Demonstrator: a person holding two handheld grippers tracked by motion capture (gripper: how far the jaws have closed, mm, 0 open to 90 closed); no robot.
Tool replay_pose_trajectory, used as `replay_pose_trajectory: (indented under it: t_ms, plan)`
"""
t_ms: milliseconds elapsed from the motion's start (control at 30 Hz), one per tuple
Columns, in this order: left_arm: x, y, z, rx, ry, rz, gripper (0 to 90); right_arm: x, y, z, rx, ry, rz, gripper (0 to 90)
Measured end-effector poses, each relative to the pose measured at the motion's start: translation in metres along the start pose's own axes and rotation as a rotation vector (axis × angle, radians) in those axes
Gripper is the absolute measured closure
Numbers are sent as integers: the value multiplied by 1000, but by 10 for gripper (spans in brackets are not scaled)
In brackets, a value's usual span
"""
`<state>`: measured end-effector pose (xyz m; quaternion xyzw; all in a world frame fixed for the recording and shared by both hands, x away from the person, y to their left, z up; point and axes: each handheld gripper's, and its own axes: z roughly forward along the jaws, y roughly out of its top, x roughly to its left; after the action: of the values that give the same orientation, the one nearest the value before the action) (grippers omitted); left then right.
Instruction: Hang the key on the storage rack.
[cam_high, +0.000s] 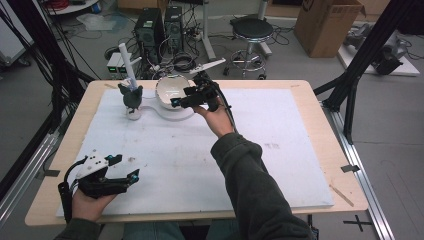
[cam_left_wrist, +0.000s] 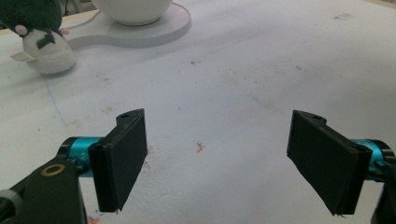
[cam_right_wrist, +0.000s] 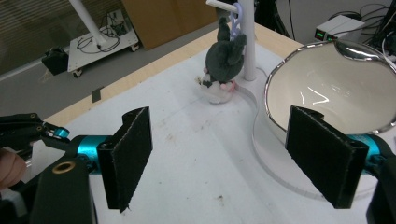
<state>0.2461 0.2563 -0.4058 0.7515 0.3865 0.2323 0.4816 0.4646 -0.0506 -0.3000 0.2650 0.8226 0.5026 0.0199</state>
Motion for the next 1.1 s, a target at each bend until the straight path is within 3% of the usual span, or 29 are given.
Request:
replay_pose_trajectory:
  t_ms: [100,367,1100]
  plan:
    - [0,0,0,-1,3,0,206,-3,-3,-4,16,1,17,198]
    - [1,-1,-3,2,9,2,206,-3,-14,-23,-40,-19,26,176]
    - [-2,-2,-5,4,20,-6,206,-8,-48,-59,-55,-54,40,122]
